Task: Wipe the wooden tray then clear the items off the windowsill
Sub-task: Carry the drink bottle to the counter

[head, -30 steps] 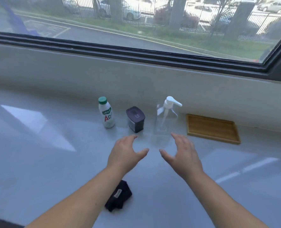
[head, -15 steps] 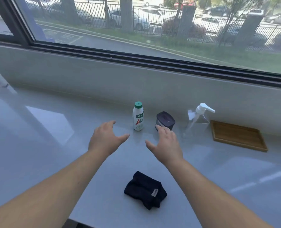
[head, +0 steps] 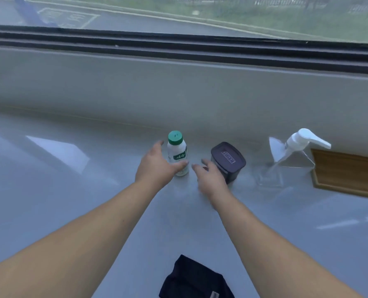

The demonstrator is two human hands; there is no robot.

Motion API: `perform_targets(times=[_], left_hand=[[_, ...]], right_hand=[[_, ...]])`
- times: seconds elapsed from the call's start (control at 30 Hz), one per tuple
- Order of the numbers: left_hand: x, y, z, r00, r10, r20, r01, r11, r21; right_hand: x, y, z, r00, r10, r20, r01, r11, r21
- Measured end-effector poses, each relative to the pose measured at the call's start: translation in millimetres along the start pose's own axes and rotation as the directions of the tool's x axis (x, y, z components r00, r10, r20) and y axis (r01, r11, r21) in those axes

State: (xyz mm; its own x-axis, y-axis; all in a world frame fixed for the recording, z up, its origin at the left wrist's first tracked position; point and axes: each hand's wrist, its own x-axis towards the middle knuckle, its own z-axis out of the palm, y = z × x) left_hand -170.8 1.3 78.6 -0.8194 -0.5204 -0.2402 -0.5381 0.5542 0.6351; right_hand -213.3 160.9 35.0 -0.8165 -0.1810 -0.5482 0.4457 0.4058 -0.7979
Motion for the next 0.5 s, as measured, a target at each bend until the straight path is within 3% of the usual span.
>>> perform_targets(times=[0.07,0.13,0.33,0.5], left_hand=[[16,4,9,1.000,-0.008,-0.006,0.008,0.999,-0.044],[26,8,15,1.000,-0.010,-0.004,0.010,0.999,-0.045],[32,5,10,0.999,-0.032,-0.028,0.029,0.996,-0.082],[7,-24,-36,0.993,-0.085,-0.084,0.069,0.981,-0.179]], right_hand=[[19,-4,5,0.982,0.162,0.099,-0.184,0.941,0.284],[30,-5,11,0.956,0.230,0.184,-0.290,0.842,0.456],[41,-9,34,0.939,0.242,0.243,-0.337,0.780,0.527],[10,-27,71,0.927,0.220,0.303,-0.351,0.792,0.500]])
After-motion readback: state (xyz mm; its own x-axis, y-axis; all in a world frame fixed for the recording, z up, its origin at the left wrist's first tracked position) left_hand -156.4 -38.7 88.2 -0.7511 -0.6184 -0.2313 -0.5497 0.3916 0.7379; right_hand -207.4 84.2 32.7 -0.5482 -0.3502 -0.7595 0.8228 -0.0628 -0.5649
